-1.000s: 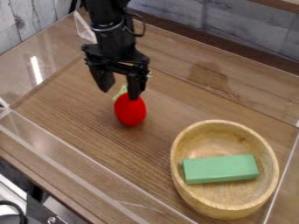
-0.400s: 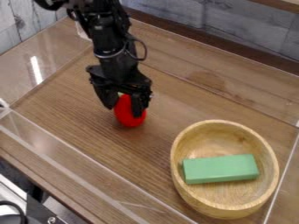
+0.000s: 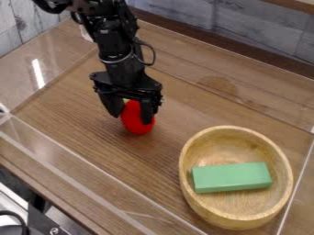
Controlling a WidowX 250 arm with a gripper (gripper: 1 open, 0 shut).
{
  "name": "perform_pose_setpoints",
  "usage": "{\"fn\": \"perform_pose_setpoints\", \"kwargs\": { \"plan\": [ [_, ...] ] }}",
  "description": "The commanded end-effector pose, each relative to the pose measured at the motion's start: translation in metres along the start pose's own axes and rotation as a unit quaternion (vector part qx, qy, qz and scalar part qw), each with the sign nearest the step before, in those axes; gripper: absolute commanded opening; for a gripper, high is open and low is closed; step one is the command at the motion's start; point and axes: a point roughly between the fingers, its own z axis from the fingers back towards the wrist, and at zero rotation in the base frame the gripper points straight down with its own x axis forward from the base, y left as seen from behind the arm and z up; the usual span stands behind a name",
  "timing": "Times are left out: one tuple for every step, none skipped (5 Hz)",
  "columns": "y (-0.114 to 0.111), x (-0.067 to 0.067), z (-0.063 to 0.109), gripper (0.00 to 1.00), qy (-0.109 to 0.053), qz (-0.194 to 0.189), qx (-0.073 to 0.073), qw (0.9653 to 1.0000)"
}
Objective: Move the red fruit to the left
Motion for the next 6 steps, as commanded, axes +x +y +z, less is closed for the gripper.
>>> {"fn": "perform_pose_setpoints", "kwargs": {
  "plan": [
    [0.005, 0.014, 0.019, 1.00, -0.037, 0.025, 0.004, 0.9990],
    [0.004, 0.014, 0.032, 1.00, -0.044, 0.046, 0.006, 0.9980],
    [0.004, 0.013, 0.038, 1.00, -0.050, 0.065, 0.013, 0.9965],
    [0.001, 0.018, 0.046, 1.00, -0.052, 0.067, 0.018, 0.9962],
    [-0.002, 0.023, 0.053, 1.00, -0.054, 0.069, 0.021, 0.9959],
    [0.001, 0.019, 0.054, 1.00, -0.052, 0.048, 0.020, 0.9973]
  ]
}}
